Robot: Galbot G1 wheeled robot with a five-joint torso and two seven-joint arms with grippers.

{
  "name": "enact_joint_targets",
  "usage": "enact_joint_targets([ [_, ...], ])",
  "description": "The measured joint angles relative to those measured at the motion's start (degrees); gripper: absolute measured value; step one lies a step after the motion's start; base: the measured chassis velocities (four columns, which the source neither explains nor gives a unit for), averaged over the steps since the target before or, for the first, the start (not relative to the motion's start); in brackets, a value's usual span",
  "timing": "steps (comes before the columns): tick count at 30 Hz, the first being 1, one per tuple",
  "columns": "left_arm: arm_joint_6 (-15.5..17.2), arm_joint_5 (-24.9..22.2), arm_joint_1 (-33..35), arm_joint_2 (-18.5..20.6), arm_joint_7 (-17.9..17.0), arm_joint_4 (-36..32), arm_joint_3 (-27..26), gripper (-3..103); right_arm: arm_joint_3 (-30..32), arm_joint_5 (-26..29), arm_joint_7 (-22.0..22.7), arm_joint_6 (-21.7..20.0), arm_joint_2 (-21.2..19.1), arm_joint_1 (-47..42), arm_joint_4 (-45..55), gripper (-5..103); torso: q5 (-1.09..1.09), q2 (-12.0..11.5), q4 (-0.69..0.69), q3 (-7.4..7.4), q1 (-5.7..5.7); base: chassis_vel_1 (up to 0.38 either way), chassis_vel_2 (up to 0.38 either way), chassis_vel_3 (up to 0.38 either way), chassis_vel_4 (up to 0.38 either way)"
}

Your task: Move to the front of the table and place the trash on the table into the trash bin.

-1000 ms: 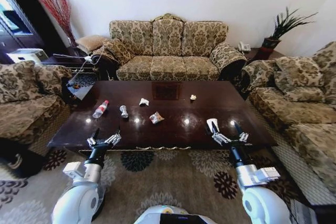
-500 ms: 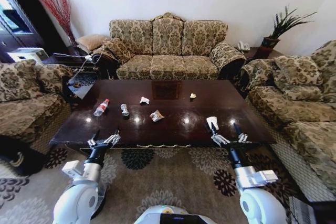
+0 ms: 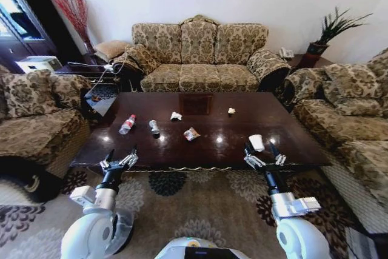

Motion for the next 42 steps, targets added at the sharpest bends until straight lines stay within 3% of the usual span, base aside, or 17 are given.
enact_joint_targets([
  [10, 0.19, -0.02, 0.17, 1.06, 0.0, 0.86, -1.8, 100, 0.15, 1.05, 0.24, 2.26, 0.02, -1.16, -0.03, 100, -0.01, 0.0, 0.0, 0.0, 0.0, 0.332, 0.319, -0.323, -0.321],
  [17, 2.02, -0.01, 3.21, 5.29, 1.16, 3.81, -7.56, 100, 0.17, 0.6, 0.57, 1.67, 0.2, -2.03, 2.16, 100, -0.09, 0.01, 0.01, -0.01, 0.0, 0.228, 0.221, -0.212, -0.19],
  [26, 3.74, 3.63, 5.34, 3.74, 2.44, 3.85, -5.44, 100, 0.13, 1.34, 0.26, 1.36, 0.93, -1.91, 3.01, 100, 0.01, 0.01, 0.0, 0.0, 0.01, -0.033, -0.029, 0.048, 0.016],
  [31, 5.22, 5.36, 6.32, 6.6, 2.78, 8.45, -7.61, 100, 0.23, 2.75, -1.44, 1.41, 0.21, -1.72, 0.74, 100, -0.04, 0.01, -0.01, 0.0, 0.01, 0.0, 0.0, 0.0, 0.0],
  [42, 4.04, 8.81, 16.16, 10.59, 4.43, 17.44, -9.79, 100, -4.03, 1.09, -2.65, 2.62, 1.92, 1.21, -0.28, 100, -0.02, 0.01, 0.0, 0.0, 0.01, 0.015, 0.008, -0.003, -0.006],
])
